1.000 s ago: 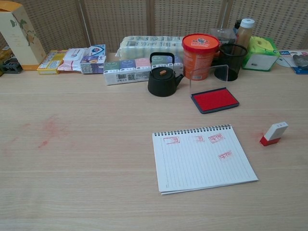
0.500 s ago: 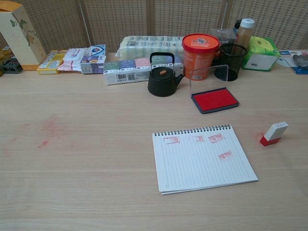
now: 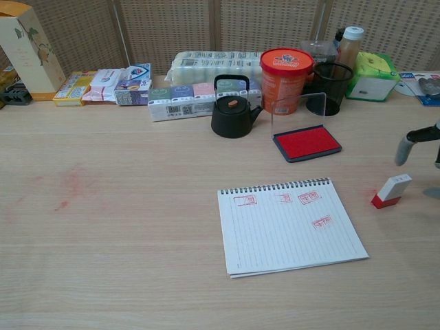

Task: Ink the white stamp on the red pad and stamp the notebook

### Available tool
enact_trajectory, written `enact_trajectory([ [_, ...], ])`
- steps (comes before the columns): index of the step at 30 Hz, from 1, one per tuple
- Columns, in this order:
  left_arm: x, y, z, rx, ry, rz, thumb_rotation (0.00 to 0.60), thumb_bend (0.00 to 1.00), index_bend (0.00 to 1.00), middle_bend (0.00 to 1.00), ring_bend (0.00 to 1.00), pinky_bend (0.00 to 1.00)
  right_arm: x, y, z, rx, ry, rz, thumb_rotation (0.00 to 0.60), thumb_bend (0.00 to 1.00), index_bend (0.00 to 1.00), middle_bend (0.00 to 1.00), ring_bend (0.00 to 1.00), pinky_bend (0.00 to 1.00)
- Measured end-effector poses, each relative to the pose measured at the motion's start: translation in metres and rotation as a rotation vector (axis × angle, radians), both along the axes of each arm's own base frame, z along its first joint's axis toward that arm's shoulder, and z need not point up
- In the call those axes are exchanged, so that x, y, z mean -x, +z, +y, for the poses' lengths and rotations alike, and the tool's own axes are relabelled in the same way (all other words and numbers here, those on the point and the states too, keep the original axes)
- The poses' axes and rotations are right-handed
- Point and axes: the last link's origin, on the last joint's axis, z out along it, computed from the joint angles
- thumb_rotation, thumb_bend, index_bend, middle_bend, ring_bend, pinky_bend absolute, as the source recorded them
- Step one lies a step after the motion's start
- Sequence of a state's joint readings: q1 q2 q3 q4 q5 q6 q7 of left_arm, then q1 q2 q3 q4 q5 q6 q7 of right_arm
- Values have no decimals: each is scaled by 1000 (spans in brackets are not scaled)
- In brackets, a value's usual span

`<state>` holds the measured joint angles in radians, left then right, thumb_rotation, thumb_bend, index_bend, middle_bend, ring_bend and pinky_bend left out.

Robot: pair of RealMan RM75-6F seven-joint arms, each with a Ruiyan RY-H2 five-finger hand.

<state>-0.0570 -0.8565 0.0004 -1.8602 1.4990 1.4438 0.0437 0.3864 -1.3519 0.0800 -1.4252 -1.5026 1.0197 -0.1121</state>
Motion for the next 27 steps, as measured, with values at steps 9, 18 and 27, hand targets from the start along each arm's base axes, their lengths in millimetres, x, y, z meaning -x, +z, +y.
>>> enact_trajectory([
  [9, 2, 0, 3, -1, 12, 1, 600, 0, 0, 0, 0, 3, -4, -10, -11, -18, 1, 7, 600, 340, 372, 1000, 1000, 1000],
  [18, 2, 0, 4, -1, 13, 1, 600, 0, 0, 0, 0, 3, -5, -16, -13, -32, -2, 10, 600, 341, 379, 1000, 1000, 1000],
  [27, 2, 0, 4, -3, 15, 0, 600, 0, 0, 0, 0, 3, -3, -23, -20, -34, -18, 5, 600, 342, 403, 1000, 1000, 1000],
])
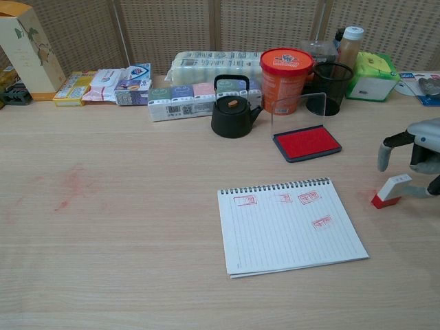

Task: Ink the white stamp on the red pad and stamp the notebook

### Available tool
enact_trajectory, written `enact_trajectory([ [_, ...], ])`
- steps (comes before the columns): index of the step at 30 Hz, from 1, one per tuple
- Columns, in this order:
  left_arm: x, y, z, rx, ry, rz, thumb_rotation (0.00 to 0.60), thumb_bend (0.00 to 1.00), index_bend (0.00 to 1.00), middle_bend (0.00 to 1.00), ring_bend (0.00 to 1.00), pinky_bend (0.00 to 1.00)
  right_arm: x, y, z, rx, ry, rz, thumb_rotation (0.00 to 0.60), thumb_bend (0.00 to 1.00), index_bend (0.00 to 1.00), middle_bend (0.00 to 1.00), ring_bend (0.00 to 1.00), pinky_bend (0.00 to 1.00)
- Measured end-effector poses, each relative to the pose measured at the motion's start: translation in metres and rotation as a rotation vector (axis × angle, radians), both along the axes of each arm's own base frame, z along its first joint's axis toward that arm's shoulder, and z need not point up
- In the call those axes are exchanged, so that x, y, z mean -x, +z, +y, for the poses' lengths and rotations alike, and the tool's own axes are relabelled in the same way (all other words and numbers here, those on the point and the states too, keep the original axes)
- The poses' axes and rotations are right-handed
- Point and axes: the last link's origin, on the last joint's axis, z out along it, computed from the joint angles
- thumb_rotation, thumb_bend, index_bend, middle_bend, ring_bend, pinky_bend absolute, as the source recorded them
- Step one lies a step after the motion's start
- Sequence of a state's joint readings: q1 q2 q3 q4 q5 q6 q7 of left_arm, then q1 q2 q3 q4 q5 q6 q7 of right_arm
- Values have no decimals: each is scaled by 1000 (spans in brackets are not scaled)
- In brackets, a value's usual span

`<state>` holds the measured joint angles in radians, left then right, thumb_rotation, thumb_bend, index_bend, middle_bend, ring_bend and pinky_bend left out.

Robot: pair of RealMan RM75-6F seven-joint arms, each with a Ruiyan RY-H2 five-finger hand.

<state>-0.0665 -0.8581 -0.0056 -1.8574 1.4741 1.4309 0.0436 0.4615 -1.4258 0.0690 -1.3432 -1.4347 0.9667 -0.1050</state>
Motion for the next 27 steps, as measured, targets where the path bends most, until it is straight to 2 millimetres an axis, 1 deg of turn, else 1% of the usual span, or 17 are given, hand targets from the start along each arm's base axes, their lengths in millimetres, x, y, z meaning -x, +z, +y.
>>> enact_trajectory([
  [10, 1, 0, 1, -1, 5, 1, 600, 0, 0, 0, 0, 3, 4, -4, -4, -7, -15, -2, 600, 345, 445, 1000, 1000, 1000],
  [27, 1, 0, 1, -1, 5, 1, 600, 0, 0, 0, 0, 3, 10, -3, -9, -4, -40, -12, 600, 366, 500, 1000, 1000, 1000],
])
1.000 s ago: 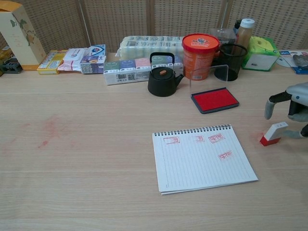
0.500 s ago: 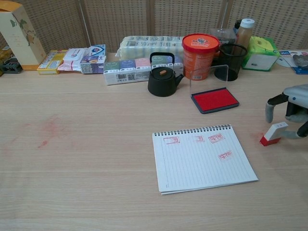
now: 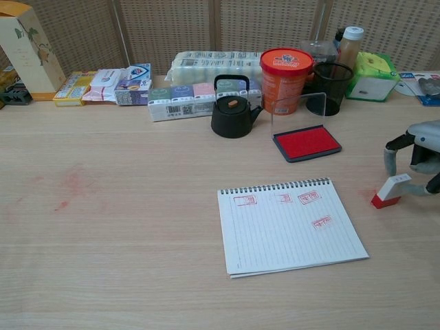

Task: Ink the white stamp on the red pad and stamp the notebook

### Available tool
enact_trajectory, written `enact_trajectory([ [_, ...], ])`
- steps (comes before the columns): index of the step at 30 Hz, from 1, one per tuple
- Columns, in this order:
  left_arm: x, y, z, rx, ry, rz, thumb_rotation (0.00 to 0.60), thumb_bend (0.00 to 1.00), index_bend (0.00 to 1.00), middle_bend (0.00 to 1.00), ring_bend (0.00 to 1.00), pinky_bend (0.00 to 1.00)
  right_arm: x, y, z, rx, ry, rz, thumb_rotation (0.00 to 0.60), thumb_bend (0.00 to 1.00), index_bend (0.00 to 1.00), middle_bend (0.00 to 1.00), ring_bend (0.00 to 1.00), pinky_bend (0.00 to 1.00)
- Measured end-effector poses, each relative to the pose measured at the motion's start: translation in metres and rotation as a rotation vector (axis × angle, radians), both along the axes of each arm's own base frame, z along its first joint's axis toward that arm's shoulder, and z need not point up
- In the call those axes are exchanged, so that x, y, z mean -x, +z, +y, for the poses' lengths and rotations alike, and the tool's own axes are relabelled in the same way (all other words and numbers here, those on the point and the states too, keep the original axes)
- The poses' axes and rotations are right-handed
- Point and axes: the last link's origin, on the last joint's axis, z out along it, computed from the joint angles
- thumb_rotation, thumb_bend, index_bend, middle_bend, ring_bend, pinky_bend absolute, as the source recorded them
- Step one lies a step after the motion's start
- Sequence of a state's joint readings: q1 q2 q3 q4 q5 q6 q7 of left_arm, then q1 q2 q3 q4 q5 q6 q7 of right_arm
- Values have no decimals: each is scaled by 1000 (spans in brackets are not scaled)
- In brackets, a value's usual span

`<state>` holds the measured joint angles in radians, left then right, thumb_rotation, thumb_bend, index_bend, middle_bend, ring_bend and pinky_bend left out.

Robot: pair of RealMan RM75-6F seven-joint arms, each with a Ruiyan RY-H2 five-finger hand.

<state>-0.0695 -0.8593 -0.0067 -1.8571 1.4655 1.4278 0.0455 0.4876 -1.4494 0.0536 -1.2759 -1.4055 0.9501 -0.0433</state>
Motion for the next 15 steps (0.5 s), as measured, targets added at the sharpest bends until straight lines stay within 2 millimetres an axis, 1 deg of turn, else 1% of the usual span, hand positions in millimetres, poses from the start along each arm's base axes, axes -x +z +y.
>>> enact_trajectory([
  [7, 0, 0, 0, 1, -1, 0, 600, 0, 0, 0, 0, 3, 1, -2, 0, -6, -20, -23, 600, 388, 531, 1000, 1000, 1000],
  [11, 0, 0, 0, 0, -1, -1, 600, 0, 0, 0, 0, 3, -1, -1, 0, -1, -20, -43, 600, 410, 569, 1000, 1000, 1000],
  [15, 0, 0, 0, 1, -1, -1, 600, 0, 0, 0, 0, 3, -4, 1, 0, 5, -17, -50, 600, 420, 584, 1000, 1000, 1000],
])
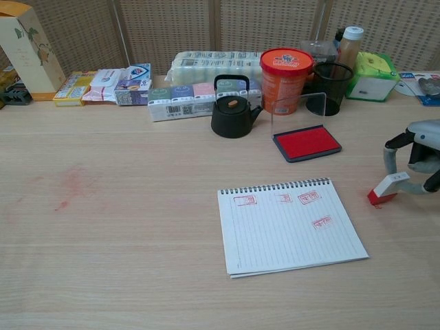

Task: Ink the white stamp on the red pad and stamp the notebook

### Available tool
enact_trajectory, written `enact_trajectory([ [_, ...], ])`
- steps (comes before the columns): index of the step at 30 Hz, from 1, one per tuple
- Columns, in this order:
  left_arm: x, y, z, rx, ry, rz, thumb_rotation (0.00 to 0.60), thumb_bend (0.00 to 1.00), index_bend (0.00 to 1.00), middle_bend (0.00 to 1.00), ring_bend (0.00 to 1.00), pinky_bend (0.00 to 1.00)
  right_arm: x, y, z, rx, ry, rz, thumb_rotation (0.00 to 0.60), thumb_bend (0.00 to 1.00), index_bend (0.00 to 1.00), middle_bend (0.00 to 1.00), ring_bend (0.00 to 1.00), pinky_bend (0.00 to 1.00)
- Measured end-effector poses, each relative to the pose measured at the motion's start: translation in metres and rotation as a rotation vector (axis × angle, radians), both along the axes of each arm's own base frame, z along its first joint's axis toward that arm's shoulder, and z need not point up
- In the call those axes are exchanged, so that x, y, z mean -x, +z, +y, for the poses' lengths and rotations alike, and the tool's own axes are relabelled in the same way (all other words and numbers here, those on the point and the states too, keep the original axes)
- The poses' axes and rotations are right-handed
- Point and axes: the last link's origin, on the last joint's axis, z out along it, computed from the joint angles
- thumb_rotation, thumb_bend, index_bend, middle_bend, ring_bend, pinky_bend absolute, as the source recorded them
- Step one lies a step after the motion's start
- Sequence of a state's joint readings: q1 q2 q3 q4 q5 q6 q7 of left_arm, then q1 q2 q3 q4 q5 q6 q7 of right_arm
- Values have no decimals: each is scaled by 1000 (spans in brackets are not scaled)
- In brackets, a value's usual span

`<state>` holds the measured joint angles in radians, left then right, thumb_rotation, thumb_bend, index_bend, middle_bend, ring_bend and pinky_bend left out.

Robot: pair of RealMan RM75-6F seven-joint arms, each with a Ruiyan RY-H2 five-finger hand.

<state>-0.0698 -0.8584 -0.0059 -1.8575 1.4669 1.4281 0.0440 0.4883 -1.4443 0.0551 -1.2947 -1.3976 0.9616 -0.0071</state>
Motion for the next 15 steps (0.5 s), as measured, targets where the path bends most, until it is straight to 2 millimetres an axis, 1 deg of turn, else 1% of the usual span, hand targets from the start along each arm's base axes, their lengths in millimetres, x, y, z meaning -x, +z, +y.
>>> enact_trajectory([
  [5, 0, 0, 0, 3, -1, -1, 600, 0, 0, 0, 0, 3, -7, 3, 0, -3, 0, -17, 600, 428, 603, 1000, 1000, 1000],
  [8, -1, 0, 0, 5, -2, -2, 600, 0, 0, 0, 0, 3, -19, 7, -2, -3, 15, -30, 600, 431, 608, 1000, 1000, 1000],
  [11, -1, -1, 0, 8, -6, -5, 600, 0, 0, 0, 0, 3, -37, 11, -8, 7, 53, -33, 600, 431, 608, 1000, 1000, 1000],
  [15, -1, 0, 0, 9, -10, -10, 600, 0, 0, 0, 0, 3, -65, 16, -21, 31, 96, -24, 600, 433, 612, 1000, 1000, 1000],
])
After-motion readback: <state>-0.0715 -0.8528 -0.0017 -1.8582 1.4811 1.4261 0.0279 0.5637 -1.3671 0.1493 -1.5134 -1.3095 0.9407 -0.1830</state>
